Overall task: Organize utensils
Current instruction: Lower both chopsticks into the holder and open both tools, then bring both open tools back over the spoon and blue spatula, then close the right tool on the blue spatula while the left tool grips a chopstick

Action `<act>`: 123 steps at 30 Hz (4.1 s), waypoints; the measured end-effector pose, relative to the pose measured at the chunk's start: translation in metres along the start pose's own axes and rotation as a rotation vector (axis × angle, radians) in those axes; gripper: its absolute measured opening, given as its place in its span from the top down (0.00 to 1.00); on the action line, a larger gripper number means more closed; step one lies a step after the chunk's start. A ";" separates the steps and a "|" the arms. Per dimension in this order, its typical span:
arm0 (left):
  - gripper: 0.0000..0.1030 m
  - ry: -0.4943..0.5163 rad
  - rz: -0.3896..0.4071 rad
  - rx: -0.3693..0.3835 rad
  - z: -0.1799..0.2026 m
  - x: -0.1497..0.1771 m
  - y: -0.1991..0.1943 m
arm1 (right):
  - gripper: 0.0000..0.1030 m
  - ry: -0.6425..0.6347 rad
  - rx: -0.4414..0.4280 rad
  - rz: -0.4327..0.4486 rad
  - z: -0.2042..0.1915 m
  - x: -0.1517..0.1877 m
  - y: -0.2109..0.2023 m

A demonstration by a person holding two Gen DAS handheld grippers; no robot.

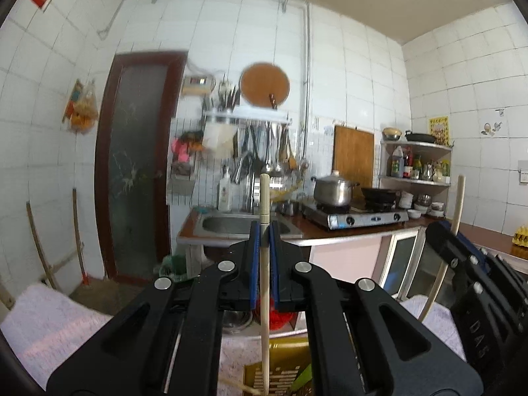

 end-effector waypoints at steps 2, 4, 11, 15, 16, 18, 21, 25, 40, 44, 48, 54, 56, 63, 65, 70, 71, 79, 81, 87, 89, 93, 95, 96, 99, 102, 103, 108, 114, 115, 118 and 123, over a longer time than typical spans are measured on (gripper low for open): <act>0.95 -0.002 -0.015 -0.013 -0.004 0.012 0.003 | 0.95 -0.012 0.000 -0.027 0.000 0.012 0.002; 0.95 -0.018 -0.047 -0.014 -0.011 0.027 0.008 | 0.95 -0.023 0.004 -0.057 -0.001 0.022 0.004; 0.82 0.002 -0.109 -0.070 -0.025 0.035 -0.006 | 0.91 -0.019 0.045 -0.165 0.011 0.026 -0.001; 0.33 -0.023 -0.125 -0.115 -0.042 0.018 -0.036 | 0.36 -0.008 0.098 -0.230 0.025 0.017 -0.015; 0.24 -0.021 -0.135 -0.123 -0.044 0.016 -0.045 | 0.36 -0.017 0.114 -0.256 0.028 0.014 -0.022; 0.16 -0.009 -0.168 -0.119 -0.051 0.013 -0.065 | 0.32 -0.023 0.126 -0.293 0.032 0.011 -0.035; 0.05 0.005 -0.191 -0.131 -0.057 0.012 -0.095 | 0.26 -0.026 0.142 -0.343 0.038 0.009 -0.061; 0.05 0.016 -0.255 -0.150 -0.064 0.027 -0.134 | 0.23 -0.030 0.156 -0.420 0.039 0.022 -0.094; 0.05 0.021 -0.656 -0.223 -0.092 0.183 -0.183 | 0.23 -0.012 0.125 -0.849 0.013 0.165 -0.144; 0.05 0.012 -0.706 -0.249 -0.101 0.200 -0.178 | 0.23 0.002 0.121 -0.893 0.005 0.180 -0.142; 0.05 0.065 -0.717 -0.267 -0.104 0.206 -0.174 | 0.23 -0.016 0.098 -0.935 -0.018 0.191 -0.141; 0.05 0.039 -0.746 -0.252 -0.109 0.209 -0.171 | 0.25 -0.046 0.122 -0.995 -0.036 0.200 -0.132; 0.05 0.031 -0.750 -0.251 -0.110 0.211 -0.171 | 0.31 -0.031 0.131 -0.999 -0.038 0.202 -0.131; 0.05 0.016 -0.758 -0.253 -0.112 0.215 -0.169 | 0.44 -0.008 0.147 -1.023 -0.047 0.202 -0.128; 0.05 0.019 -0.761 -0.254 -0.111 0.215 -0.169 | 0.46 -0.007 0.150 -1.027 -0.049 0.202 -0.125; 0.05 0.023 -0.764 -0.252 -0.108 0.217 -0.169 | 0.64 0.037 0.127 -1.021 -0.038 0.200 -0.127; 0.05 0.024 -0.763 -0.251 -0.106 0.216 -0.169 | 0.64 0.050 0.114 -1.021 -0.034 0.200 -0.127; 0.05 0.066 -0.768 -0.208 -0.075 0.211 -0.169 | 0.65 0.090 0.031 -1.004 0.010 0.195 -0.133; 0.05 0.070 -0.765 -0.192 -0.062 0.208 -0.167 | 0.65 0.092 0.006 -0.998 0.024 0.194 -0.132; 0.05 0.041 -0.789 -0.125 -0.021 0.210 -0.156 | 0.65 0.001 -0.032 -1.005 0.055 0.194 -0.129; 0.05 0.048 -0.792 -0.118 -0.008 0.212 -0.153 | 0.65 -0.056 -0.030 -0.993 0.060 0.194 -0.127; 0.11 0.062 -0.809 -0.093 0.012 0.217 -0.145 | 0.64 -0.039 -0.040 -0.981 0.068 0.197 -0.127; 0.23 0.078 -0.828 -0.090 0.018 0.222 -0.141 | 0.64 -0.033 -0.038 -0.973 0.068 0.198 -0.128; 0.27 0.078 -0.845 -0.089 0.019 0.225 -0.138 | 0.64 -0.034 -0.036 -0.971 0.068 0.198 -0.128; 0.39 0.048 -0.872 -0.085 0.017 0.232 -0.131 | 0.56 -0.007 -0.026 -0.972 0.070 0.198 -0.128; 0.52 0.051 -0.859 -0.083 0.017 0.231 -0.128 | 0.46 0.022 -0.025 -0.972 0.068 0.200 -0.128; 0.60 0.051 -0.856 -0.079 0.017 0.231 -0.128 | 0.46 0.015 -0.016 -0.971 0.067 0.200 -0.128; 0.71 0.025 -0.853 -0.069 0.009 0.228 -0.131 | 0.42 -0.010 0.027 -0.971 0.064 0.199 -0.132; 0.71 -0.049 -0.832 -0.076 -0.009 0.221 -0.131 | 0.41 0.026 0.120 -0.993 0.071 0.198 -0.134; 0.71 -0.064 -0.824 -0.075 -0.013 0.218 -0.131 | 0.41 0.032 0.134 -0.995 0.071 0.198 -0.133; 0.71 -0.061 -0.806 -0.091 -0.021 0.216 -0.131 | 0.41 0.038 0.170 -1.014 0.070 0.200 -0.130; 0.71 -0.065 -0.820 -0.099 -0.025 0.219 -0.129 | 0.42 0.032 0.228 -1.027 0.067 0.202 -0.127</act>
Point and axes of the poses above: each gripper's, at about its wrist camera, not at the fingertips, and y roughly the way its jaws point, z to its right, x to its underside, the point moved 3 cm from there along y, roughly the way its jaws point, and after that the axes turned 5 degrees about z, right-handed, at the moved point
